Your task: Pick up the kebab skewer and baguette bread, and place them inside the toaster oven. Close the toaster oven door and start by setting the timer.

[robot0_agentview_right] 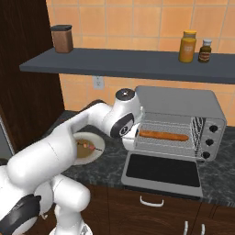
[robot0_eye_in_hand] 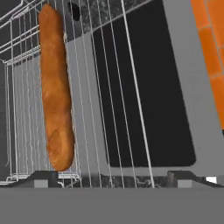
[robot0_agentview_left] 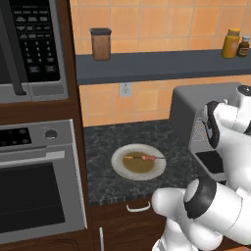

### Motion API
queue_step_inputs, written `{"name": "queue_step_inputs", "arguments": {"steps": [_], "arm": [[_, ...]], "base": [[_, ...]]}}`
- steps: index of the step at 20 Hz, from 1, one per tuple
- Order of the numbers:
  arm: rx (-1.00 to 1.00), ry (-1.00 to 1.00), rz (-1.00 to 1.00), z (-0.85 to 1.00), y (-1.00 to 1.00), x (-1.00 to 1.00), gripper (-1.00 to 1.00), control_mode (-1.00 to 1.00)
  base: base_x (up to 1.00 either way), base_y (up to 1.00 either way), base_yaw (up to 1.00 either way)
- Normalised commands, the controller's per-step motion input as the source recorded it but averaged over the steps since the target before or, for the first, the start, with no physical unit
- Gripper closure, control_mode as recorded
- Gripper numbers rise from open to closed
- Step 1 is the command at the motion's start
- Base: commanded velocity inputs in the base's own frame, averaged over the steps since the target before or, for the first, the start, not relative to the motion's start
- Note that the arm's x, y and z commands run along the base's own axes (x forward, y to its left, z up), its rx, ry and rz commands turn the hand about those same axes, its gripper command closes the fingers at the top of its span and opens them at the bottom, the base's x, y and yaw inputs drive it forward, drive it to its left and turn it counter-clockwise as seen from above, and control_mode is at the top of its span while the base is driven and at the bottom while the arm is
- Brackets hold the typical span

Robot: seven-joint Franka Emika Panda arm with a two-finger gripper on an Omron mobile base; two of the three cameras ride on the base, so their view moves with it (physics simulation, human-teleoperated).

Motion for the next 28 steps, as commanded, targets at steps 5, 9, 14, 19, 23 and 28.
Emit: {"name": "queue_step_inputs", "arguments": {"steps": [5, 9, 14, 19, 23, 28], "arm": [[0.0, 0.14, -0.06, -0.11, 0.99, 0.0, -1.0, -1.0], [0.0, 0.16, 0.0, -0.15, 1.0, 0.01, -1.0, -1.0], [0.0, 0.11, -0.02, -0.24, 0.91, 0.25, -1.0, -1.0], [0.0, 0.1, -0.04, -0.26, 0.69, 0.44, -1.0, -1.0], [0.0, 0.12, -0.08, -0.47, 0.71, 0.36, -1.0, -1.0], [0.01, 0.03, -0.09, -0.55, 0.6, 0.46, -1.0, -1.0]], "base": [[0.0, 0.0, 0.0], [0.0, 0.0, 0.0], [0.0, 0.0, 0.0], [0.0, 0.0, 0.0], [0.0, 0.0, 0.0], [0.0, 0.0, 0.0]]}}
